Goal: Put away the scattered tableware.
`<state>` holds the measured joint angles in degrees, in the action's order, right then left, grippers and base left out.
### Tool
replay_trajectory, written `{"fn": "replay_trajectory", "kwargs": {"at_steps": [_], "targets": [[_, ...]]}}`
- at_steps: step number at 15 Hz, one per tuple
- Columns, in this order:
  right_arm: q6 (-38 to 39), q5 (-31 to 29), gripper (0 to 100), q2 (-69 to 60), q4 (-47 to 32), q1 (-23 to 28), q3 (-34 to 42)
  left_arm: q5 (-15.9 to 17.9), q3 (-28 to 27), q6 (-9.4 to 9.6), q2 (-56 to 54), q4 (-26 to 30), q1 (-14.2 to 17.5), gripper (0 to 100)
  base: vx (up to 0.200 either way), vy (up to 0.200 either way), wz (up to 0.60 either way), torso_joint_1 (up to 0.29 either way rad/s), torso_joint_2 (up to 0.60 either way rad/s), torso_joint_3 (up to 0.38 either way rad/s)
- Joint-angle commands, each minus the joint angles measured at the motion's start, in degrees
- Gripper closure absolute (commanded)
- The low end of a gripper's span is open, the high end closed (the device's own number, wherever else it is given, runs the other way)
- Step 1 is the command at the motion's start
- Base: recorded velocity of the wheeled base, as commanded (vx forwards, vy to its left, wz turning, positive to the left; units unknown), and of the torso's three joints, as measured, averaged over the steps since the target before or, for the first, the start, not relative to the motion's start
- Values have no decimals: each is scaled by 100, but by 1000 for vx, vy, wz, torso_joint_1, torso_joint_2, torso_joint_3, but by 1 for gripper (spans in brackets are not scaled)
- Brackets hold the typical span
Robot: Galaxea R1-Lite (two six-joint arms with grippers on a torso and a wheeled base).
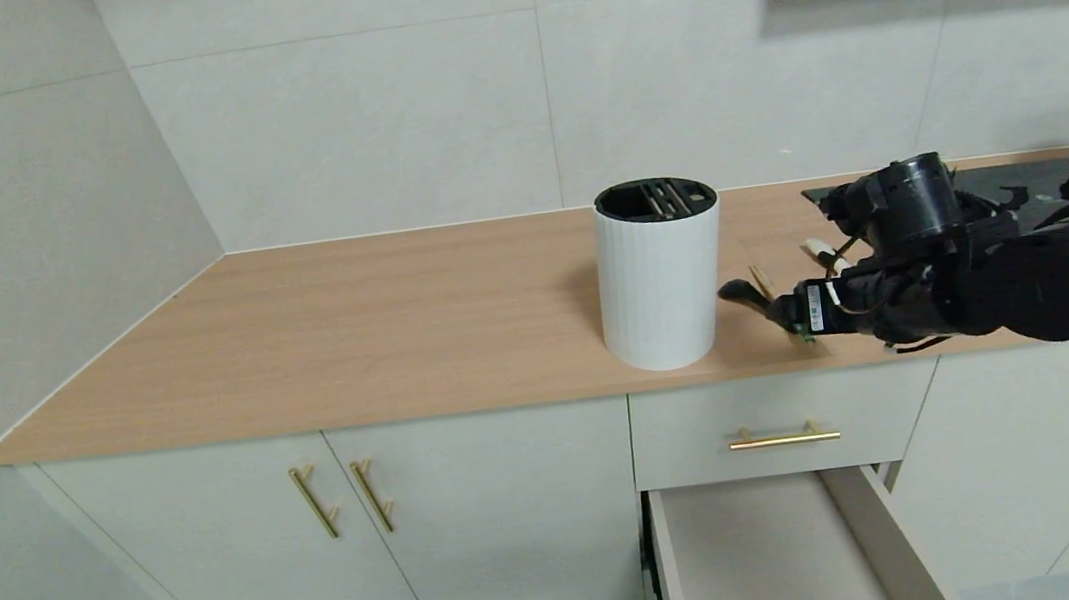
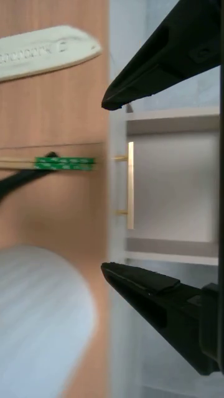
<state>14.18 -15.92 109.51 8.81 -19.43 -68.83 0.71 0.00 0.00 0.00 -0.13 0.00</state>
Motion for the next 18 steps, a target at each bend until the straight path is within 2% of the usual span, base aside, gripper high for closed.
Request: {"fn": "replay_trajectory", "kwargs": {"at_steps": [1, 2, 6, 10, 18], "targets": [[15, -122, 0, 501, 244, 27, -122, 0, 0, 0, 9, -4, 0, 0, 0, 0, 0, 0, 0, 0], [-3, -139, 0, 633, 507, 45, -104, 0, 0, 0, 0, -4, 0, 0, 0, 0, 0, 0, 0, 0], [-20, -148, 0, 870, 586, 229, -157, 0, 0, 0, 0, -4, 0, 0, 0, 0, 0, 0, 0, 0], [-126, -148, 0, 1213, 1298, 431, -166, 0, 0, 0, 0, -4, 0, 0, 0, 0, 0, 0, 0, 0], [-143, -148, 0, 1380, 1369, 431, -184, 0, 0, 0, 0, -4, 0, 0, 0, 0, 0, 0, 0, 0]]}}
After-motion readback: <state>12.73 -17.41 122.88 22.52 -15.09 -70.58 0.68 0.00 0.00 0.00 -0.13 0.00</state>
